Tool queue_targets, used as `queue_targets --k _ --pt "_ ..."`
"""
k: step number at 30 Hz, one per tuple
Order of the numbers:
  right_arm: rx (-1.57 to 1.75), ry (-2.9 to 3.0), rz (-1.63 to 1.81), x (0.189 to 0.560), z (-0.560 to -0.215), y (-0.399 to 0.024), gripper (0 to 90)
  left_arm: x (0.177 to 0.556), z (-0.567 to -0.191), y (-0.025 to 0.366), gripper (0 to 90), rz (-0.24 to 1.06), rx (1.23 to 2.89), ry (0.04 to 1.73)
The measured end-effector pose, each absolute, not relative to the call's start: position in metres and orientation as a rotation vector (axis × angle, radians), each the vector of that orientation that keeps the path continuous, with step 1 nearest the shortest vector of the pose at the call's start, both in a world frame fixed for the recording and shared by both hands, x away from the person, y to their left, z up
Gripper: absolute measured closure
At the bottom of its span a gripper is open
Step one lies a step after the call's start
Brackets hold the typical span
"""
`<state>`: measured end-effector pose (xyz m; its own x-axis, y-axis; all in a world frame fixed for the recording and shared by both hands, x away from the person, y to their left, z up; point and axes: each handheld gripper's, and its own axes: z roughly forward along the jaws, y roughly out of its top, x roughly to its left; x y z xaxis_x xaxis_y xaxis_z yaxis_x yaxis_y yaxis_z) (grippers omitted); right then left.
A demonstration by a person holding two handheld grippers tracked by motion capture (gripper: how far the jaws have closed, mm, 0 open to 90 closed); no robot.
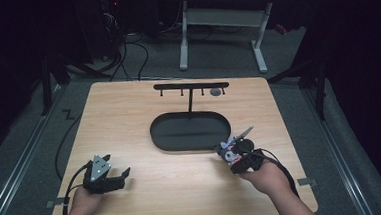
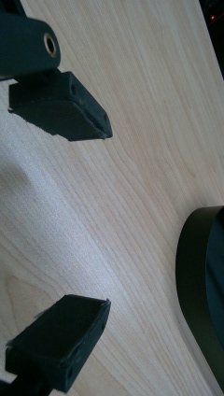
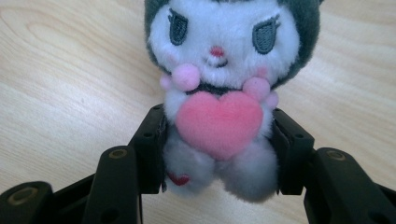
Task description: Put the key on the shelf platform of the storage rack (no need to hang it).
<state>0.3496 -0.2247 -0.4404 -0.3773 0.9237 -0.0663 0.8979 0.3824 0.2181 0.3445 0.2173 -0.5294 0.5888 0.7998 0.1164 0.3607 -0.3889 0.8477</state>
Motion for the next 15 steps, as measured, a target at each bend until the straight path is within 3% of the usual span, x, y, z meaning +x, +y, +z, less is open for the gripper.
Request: queue_targets --k 15 --pt "1.608 2.424 0.303 0.371 -0.414 -0.215 48.3 0.345 -0.529 0.217 15.4 0.669 1.983 0.924"
